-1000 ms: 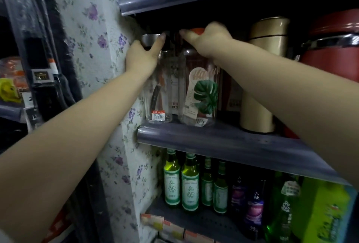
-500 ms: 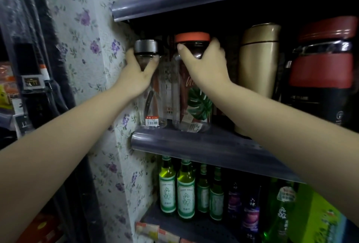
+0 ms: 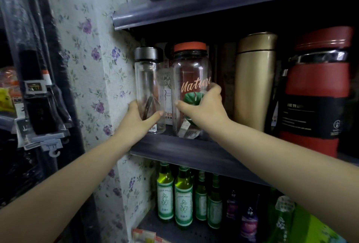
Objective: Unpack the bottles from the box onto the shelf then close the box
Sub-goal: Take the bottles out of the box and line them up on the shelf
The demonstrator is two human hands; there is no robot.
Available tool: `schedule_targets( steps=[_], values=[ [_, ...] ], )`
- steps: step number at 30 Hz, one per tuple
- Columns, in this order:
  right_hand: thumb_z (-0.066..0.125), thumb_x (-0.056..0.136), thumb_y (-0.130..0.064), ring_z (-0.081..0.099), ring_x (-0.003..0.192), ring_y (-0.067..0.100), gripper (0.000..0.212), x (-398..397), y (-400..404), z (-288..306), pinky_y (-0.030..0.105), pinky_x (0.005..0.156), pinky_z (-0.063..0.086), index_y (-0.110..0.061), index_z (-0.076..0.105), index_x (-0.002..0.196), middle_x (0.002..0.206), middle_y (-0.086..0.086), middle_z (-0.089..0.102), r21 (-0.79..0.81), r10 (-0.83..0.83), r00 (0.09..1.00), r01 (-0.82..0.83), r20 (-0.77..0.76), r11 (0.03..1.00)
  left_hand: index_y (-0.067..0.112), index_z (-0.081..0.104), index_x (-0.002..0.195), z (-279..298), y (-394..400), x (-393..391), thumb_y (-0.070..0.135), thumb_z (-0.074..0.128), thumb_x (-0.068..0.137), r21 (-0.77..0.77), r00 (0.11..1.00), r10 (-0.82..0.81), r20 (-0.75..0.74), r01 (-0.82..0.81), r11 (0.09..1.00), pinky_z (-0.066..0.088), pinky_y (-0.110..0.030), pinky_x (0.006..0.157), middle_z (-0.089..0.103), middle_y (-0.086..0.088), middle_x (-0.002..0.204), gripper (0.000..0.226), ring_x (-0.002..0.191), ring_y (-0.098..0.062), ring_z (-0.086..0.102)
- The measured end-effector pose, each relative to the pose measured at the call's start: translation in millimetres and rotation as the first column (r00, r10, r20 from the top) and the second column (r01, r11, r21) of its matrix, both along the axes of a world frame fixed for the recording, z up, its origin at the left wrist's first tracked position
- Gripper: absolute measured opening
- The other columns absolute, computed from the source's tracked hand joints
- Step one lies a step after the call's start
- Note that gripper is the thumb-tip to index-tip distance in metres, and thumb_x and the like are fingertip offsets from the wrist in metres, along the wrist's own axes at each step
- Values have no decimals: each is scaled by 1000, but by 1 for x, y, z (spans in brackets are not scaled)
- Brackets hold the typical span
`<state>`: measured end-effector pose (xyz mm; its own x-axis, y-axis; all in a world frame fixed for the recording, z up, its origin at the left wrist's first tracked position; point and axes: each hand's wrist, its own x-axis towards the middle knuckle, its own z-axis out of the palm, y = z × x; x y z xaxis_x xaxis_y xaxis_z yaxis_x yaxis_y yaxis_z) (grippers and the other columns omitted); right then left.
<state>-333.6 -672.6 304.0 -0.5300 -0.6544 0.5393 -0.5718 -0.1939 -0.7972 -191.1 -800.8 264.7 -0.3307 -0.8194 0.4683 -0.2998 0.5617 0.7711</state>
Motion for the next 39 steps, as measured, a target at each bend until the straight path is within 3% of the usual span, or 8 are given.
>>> schedule_targets(
  steps=[3,7,11,17,21,26,31,39],
  values=[
    [80,63,-32,44,124,20,109,-5,6,-11,33,102,43,-18,10,144,139,5,33,29,45,998,-44,-45,999,26,36,135,-4,1,-1,76,61,57,-27,1000,18,-20,-19,999,46,-41,99,60,7,121,96,111,-13,58],
    [80,61,-31,49,114,19,97,-7,8,-19,33,94,49,-14,23,137,132,6,39,97,36,999,-33,-30,995,26,39,132,-7,2,-4,71,62,65,-73,999,38,-26,-40,997,48,-41,96,64,7,115,83,106,-15,61],
    [82,62,-41,44,115,21,94,-8,11,-18,30,91,44,-8,29,132,130,8,35,146,-47,996,58,-79,988,26,37,136,-7,1,-3,75,59,58,-60,999,14,-46,-17,998,46,-42,100,60,7,122,95,112,-14,59],
    [81,63,-46,39,123,25,101,-9,9,-17,30,87,39,-7,21,135,136,11,30,223,-79,996,87,-44,971,27,38,137,-8,1,-3,72,61,60,-57,997,0,-72,-4,998,45,-42,102,60,8,124,92,114,-13,58],
    [83,61,-42,51,114,24,98,-11,6,-20,33,88,49,-9,21,130,129,11,45,176,-20,999,15,28,984,28,37,138,-8,0,-4,71,62,61,-51,997,-9,-82,5,999,45,-41,103,58,10,127,91,115,-11,57],
    [83,59,-41,46,119,26,99,-8,8,-20,40,98,47,-8,21,128,130,12,41,143,-63,998,63,0,988,31,42,128,-7,1,-3,71,63,60,-7,995,-32,-99,32,999,44,-41,103,60,10,117,81,112,-11,57],
    [85,57,-42,48,119,27,98,-8,9,-20,40,98,47,-6,24,125,129,14,43,134,-101,995,102,-20,986,31,36,136,-7,4,-2,55,61,82,-9,994,-82,-74,82,997,38,-37,106,54,10,130,64,121,-12,51],
    [85,57,-31,47,124,21,115,-9,12,-19,35,101,46,-16,12,145,136,6,43,38,18,1000,-18,15,999,22,14,146,-3,8,-1,50,57,88,41,992,-113,-58,115,993,30,-26,101,40,5,142,77,128,-13,42]
  ],
)
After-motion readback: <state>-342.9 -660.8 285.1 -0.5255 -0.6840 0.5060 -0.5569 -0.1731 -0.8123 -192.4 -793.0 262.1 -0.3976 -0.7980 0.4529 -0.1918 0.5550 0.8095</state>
